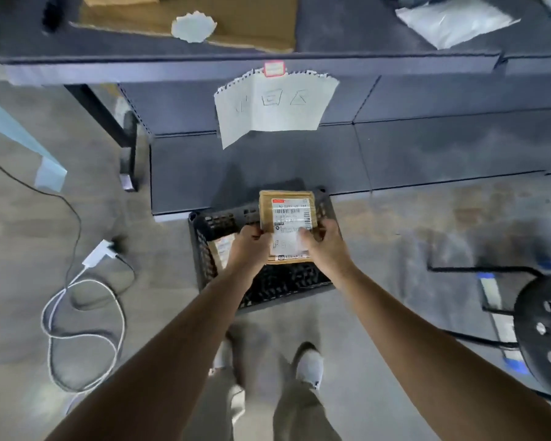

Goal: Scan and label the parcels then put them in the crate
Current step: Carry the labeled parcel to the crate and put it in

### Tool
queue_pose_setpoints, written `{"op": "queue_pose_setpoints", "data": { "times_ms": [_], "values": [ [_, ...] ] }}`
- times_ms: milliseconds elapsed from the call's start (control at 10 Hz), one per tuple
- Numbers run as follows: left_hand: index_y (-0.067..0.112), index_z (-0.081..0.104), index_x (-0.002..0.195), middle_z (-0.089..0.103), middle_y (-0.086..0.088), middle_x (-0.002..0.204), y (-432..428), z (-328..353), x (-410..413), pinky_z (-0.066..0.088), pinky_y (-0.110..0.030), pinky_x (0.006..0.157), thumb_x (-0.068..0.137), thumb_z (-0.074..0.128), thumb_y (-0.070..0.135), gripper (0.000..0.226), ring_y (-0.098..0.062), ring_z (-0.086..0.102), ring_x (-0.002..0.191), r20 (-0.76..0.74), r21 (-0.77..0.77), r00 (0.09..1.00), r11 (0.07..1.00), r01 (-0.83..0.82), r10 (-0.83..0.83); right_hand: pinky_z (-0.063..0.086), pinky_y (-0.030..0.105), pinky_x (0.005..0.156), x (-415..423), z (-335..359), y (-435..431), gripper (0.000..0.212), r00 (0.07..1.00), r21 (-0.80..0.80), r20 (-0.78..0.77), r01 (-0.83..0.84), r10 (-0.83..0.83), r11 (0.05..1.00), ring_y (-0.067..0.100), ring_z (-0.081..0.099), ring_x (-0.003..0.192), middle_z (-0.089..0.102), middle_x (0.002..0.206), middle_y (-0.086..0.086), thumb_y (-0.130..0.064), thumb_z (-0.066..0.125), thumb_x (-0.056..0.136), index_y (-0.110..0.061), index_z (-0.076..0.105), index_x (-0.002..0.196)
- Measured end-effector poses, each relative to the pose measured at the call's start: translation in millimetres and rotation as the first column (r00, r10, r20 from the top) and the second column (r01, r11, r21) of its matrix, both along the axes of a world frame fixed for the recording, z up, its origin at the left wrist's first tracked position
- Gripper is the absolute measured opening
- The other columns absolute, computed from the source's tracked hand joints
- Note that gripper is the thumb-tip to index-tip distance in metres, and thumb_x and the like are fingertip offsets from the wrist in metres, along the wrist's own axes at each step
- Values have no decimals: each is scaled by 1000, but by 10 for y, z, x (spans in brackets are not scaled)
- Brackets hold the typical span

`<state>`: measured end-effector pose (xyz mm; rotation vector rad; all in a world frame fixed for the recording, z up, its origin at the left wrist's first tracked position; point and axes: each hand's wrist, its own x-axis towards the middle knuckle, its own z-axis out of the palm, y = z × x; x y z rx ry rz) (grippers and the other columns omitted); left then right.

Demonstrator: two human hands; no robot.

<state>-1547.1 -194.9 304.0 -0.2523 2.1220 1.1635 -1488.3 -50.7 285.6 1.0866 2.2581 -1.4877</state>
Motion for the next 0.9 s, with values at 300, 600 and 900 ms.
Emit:
{"op": "queue_pose_setpoints", "data": {
  "times_ms": [300,600,900],
  "values": [
    [17,57,81,56,-1,81,174,-2265,-277,53,-45,92,95,51,14,15,-25,55,88,187,-43,982,999,0,8,58,34,75,-368,-2291,284,35,988,-16,53,-142,143,990,17,64,100,62,115,1,-39,61,95,-20,45,120],
    [3,63,108,66,-14,101,193,-3738,-451,58,-41,84,82,54,26,36,-30,66,94,228,-115,973,993,6,20,36,20,47,-724,-3849,158,49,963,105,205,-200,176,974,9,51,67,60,106,3,-41,48,101,-15,39,141],
    [4,61,101,58,-13,102,354,-4002,-492,35,-32,78,93,50,19,21,-23,49,79,194,-207,980,974,90,-50,38,26,56,-714,-4278,123,37,943,9,248,-233,223,973,8,51,70,56,100,0,-31,48,101,-14,42,134]
  ]
}}
